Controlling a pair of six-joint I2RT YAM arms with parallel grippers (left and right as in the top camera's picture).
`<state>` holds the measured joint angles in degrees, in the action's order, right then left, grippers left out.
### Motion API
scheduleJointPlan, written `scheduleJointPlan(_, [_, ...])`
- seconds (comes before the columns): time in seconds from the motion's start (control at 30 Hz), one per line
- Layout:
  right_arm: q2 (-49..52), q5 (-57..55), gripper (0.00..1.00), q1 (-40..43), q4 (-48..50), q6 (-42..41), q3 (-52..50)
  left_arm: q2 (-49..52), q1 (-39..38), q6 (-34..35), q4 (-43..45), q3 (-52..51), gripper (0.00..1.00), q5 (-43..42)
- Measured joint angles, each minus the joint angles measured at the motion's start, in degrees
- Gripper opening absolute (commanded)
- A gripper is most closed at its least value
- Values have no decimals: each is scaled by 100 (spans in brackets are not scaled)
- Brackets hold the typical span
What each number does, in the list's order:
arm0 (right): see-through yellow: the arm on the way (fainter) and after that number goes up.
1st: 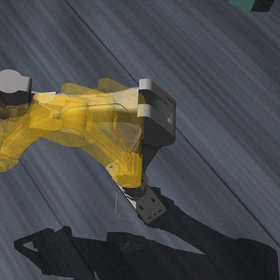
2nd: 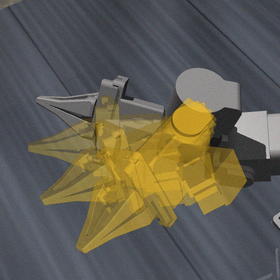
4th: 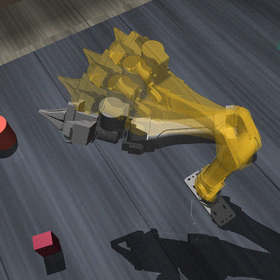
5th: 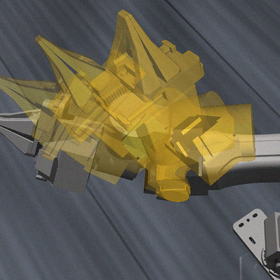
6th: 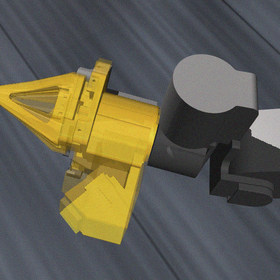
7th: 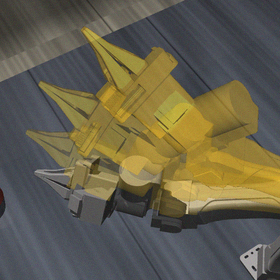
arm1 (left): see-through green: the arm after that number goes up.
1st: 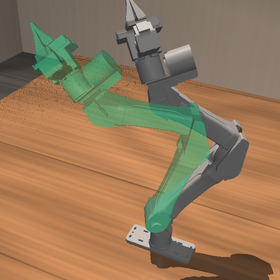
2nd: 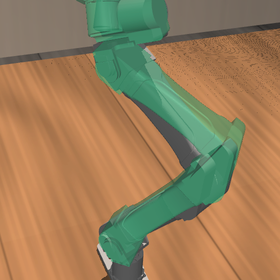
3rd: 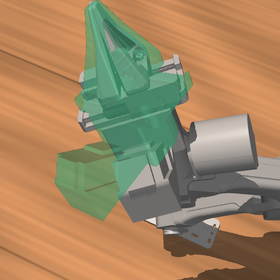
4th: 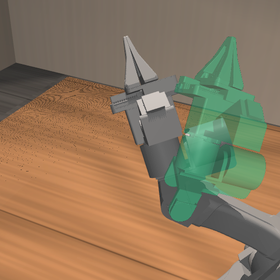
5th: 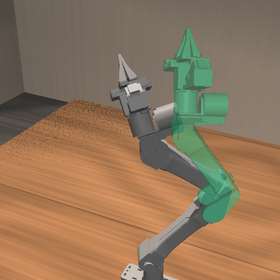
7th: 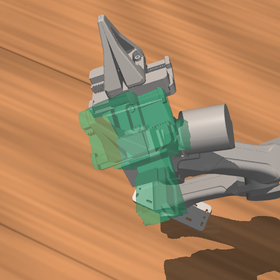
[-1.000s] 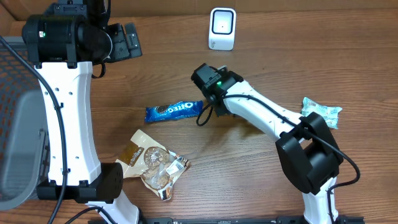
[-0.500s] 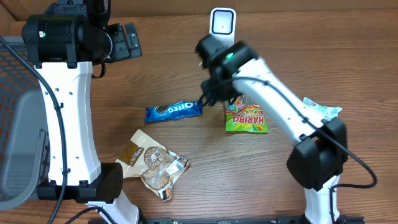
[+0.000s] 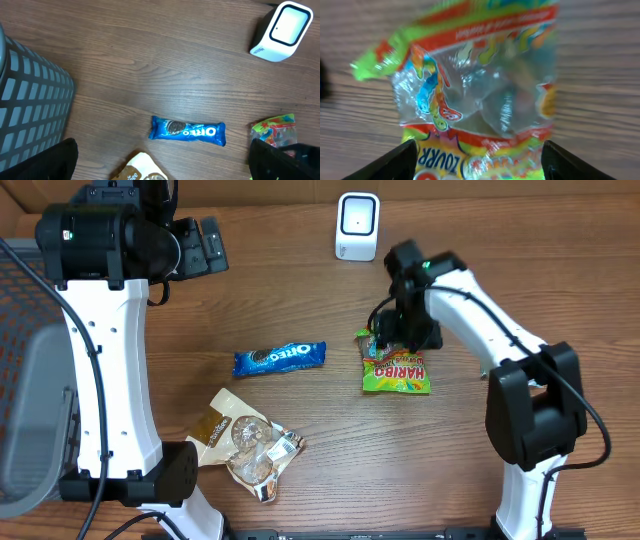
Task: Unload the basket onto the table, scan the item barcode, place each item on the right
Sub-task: 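Lift the Haribo bag with the right gripper up to the scanner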
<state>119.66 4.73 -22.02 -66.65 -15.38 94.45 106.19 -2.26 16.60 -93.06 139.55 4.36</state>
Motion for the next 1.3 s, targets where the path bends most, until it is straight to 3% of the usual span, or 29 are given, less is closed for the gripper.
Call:
scheduleJointPlan(0.33, [-107,-345,76,-168,1139,31,-973,0,0,0,0,0,100,2])
scheduleJointPlan(0.4, [-192,-380,63,-170,1357,37,-1158,0,0,0,0,0,100,0])
scheduleJointPlan(0.5, [-229,-516,29,-164,1475,98,-1290,0,0,0,0,0,100,0])
scheduleJointPlan(0.63, [-229,-601,4,-116,1510,238,-1314,0,0,0,0,0,100,2])
scheduleJointPlan(0.9, [-157,-601,4,-127,1027,356,-1014,0,0,0,0,0,100,0])
scheduleJointPlan(1.3, [2,-612,4,-173,-240,848,640,0,0,0,0,0,99,0])
